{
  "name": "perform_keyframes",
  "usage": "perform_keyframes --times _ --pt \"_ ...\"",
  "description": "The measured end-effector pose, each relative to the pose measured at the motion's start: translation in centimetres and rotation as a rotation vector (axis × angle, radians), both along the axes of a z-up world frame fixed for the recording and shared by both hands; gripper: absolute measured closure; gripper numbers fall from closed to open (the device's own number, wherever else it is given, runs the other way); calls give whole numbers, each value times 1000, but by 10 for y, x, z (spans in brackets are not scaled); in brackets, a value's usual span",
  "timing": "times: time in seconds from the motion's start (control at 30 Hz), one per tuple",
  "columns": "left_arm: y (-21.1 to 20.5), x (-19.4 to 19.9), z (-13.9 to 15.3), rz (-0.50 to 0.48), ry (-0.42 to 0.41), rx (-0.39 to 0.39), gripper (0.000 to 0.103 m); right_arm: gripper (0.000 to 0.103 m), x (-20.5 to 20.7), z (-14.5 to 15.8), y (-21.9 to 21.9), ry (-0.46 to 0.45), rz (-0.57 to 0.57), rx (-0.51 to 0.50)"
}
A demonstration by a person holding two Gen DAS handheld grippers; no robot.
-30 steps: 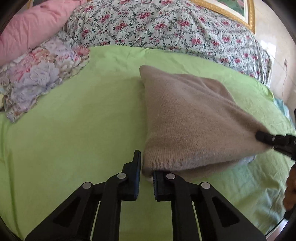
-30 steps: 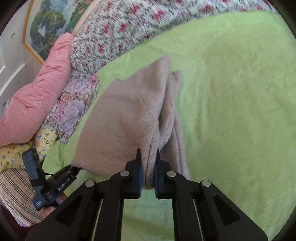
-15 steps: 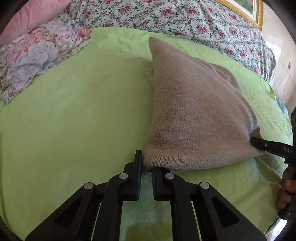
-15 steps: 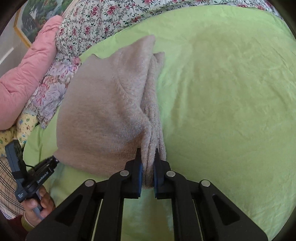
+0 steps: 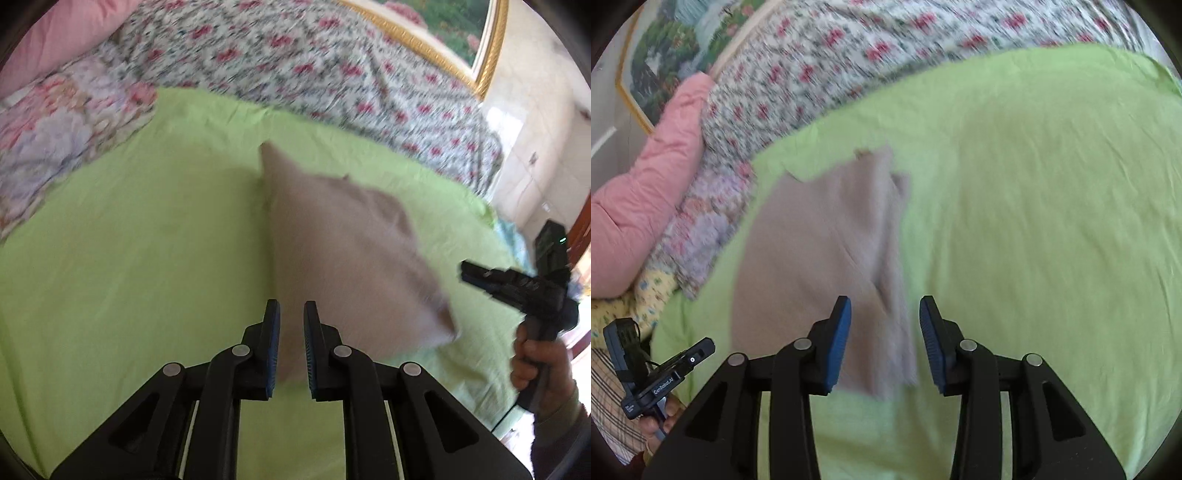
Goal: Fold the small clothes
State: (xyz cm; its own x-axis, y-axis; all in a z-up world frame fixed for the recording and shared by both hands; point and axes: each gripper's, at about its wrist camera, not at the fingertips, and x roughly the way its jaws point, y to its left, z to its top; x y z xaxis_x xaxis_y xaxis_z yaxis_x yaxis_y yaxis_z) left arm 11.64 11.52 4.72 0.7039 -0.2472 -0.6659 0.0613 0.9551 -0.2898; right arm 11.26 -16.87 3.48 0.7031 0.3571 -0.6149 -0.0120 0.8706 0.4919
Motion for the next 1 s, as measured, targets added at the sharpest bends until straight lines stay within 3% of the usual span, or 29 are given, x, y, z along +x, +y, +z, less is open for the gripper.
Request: perform_keyframes --times 0.07,0.23,0.3,0.4,0.5,0.6,0.77,1.0 --pt "-8 25 8 -38 -15 -24 88 63 17 7 10 -18 15 0" --pt "-34 91 12 -128 -31 15 88 62 64 5 30 -25 41 32" --pt "-35 119 6 -134 -4 23 89 62 81 1 34 -15 39 19" --pt "-30 156 -15 -124 105 21 93 62 101 -11 32 27 46 11" --pt "-26 173 -37 -112 163 35 95 62 116 -26 32 64 44 -30" --pt "-26 177 -52 -101 154 65 96 65 131 -43 32 96 57 -88" --pt "-38 171 -56 -99 122 157 96 65 140 -47 33 67 74 -128" --pt "-30 120 -22 -124 67 75 95 62 105 -23 23 28 65 -84"
